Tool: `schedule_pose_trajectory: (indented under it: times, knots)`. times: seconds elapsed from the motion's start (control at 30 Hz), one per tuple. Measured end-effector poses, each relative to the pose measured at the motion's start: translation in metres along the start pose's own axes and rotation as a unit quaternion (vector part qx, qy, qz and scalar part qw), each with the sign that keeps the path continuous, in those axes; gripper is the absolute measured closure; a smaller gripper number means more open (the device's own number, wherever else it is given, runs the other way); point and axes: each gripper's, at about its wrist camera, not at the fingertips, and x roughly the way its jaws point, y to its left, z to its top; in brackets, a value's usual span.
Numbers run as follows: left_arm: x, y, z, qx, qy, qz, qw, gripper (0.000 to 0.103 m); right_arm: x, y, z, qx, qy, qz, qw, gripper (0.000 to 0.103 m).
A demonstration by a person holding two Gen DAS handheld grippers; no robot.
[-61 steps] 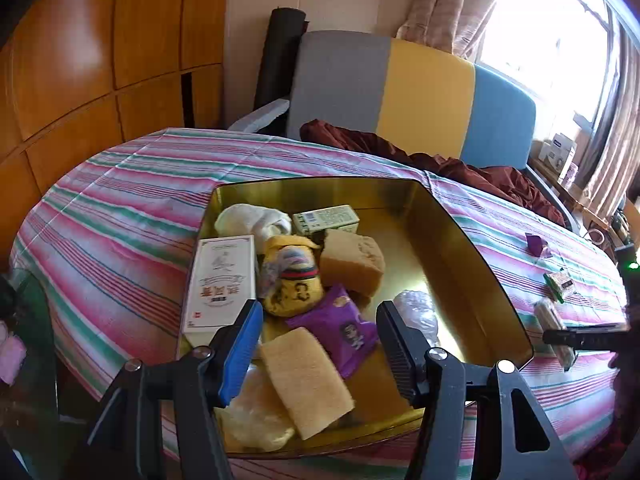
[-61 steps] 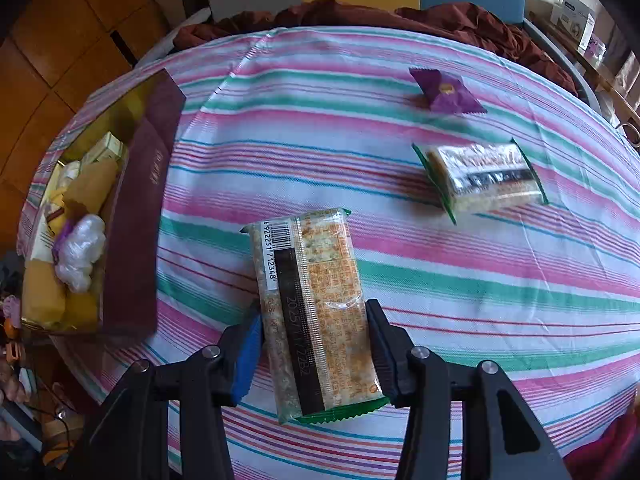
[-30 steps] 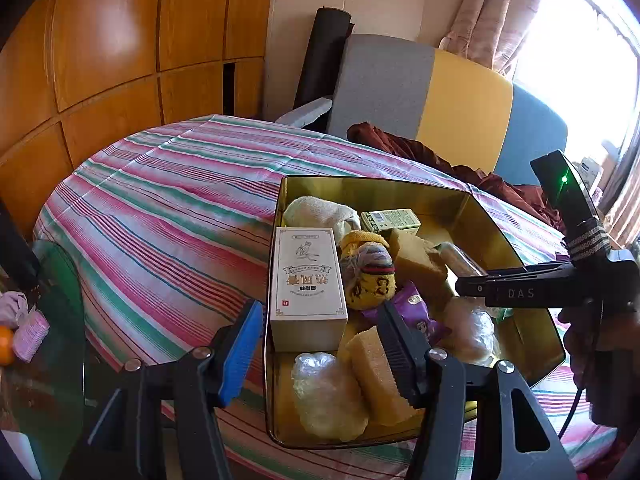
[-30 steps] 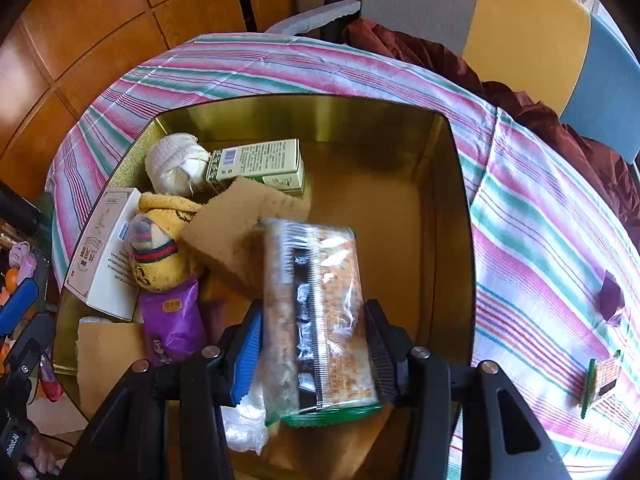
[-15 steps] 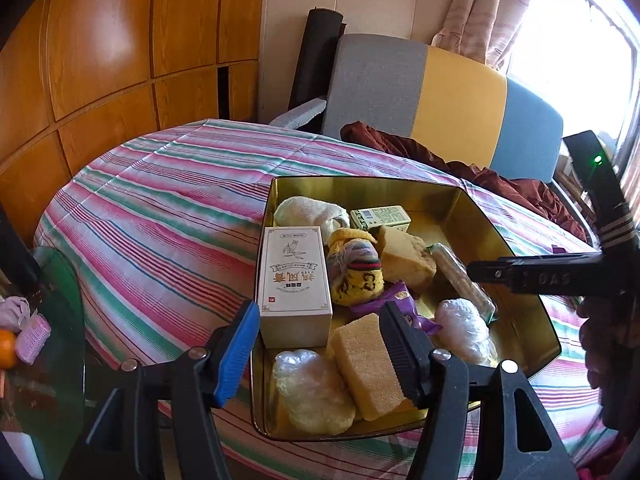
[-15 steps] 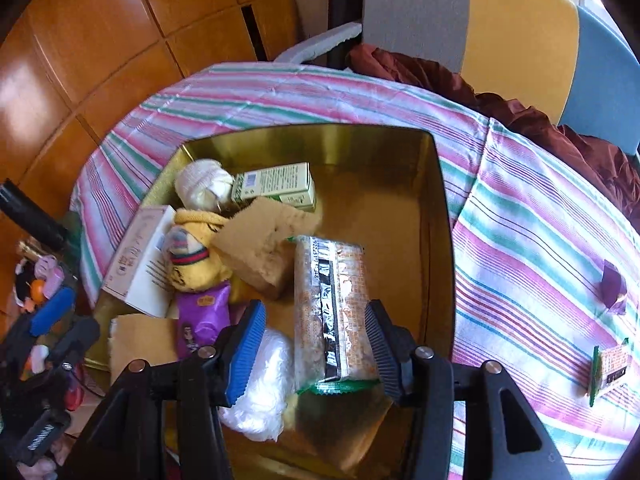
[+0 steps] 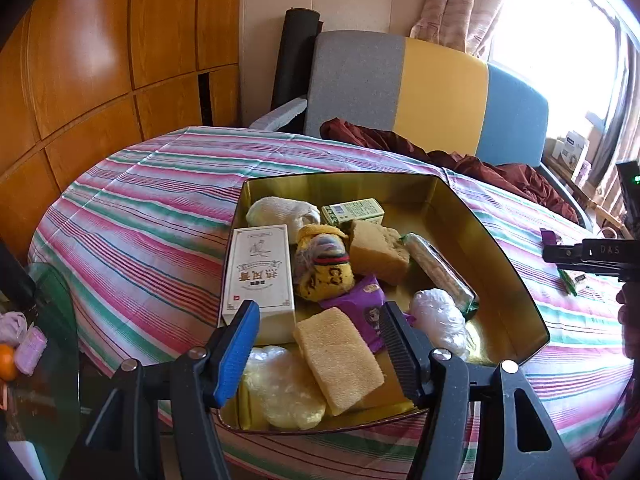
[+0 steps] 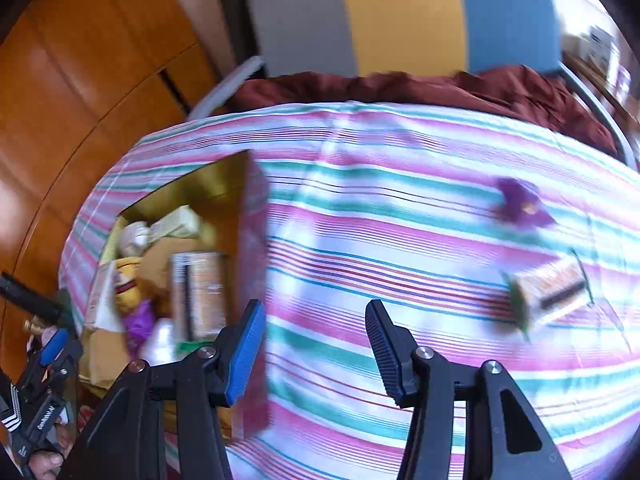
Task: Organize objects
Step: 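Move both grippers back to the purple packet and last cracker pack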
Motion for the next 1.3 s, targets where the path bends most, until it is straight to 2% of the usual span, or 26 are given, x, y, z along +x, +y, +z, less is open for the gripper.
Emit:
schedule_pose_trajectory:
  times: [0.17, 0.3, 0.47, 0.6, 0.67, 0.73, 1.1, 1.3]
  knots:
    - [0.000, -0.013, 0.001, 0.017, 0.001, -0.004, 0.9999, 0.039, -0.003, -0.072, -0.011, 0.080, 0.006, -0.042, 0.996, 0.050]
    - [-0.001, -0.027, 0.002, 0.034, 0.000, -0.006, 0.9994, 0.039, -0.004, -0.120, -0.013, 0.141, 0.010, -0.066, 0.988, 0.050]
    - [-0.001, -0.048, 0.008, 0.061, -0.004, -0.013, 0.9981, 0.038, -0.014, -0.153, -0.001, 0.168, -0.008, -0.088, 0.982, 0.050]
    - [0.001, -0.069, 0.014, 0.080, -0.005, -0.023, 0.9965, 0.038, -0.020, -0.179, -0.002, 0.205, -0.036, -0.088, 0.974, 0.042]
    - [0.002, -0.083, 0.017, 0.093, -0.006, -0.031, 0.9952, 0.038, -0.017, -0.192, -0.007, 0.231, -0.025, -0.082, 0.969, 0.042]
    - [0.004, -0.096, 0.021, 0.106, -0.006, -0.041, 0.9935, 0.038, -0.014, -0.198, -0.010, 0.247, -0.016, -0.073, 0.966, 0.042]
    - [0.019, -0.180, 0.036, 0.172, -0.002, -0.093, 0.9807, 0.038, -0.025, -0.210, -0.011, 0.287, -0.033, -0.056, 0.956, 0.042]
    - [0.039, -0.219, 0.046, 0.183, 0.029, -0.125, 0.9746, 0.038, -0.037, -0.221, -0.013, 0.315, -0.051, -0.051, 0.946, 0.041]
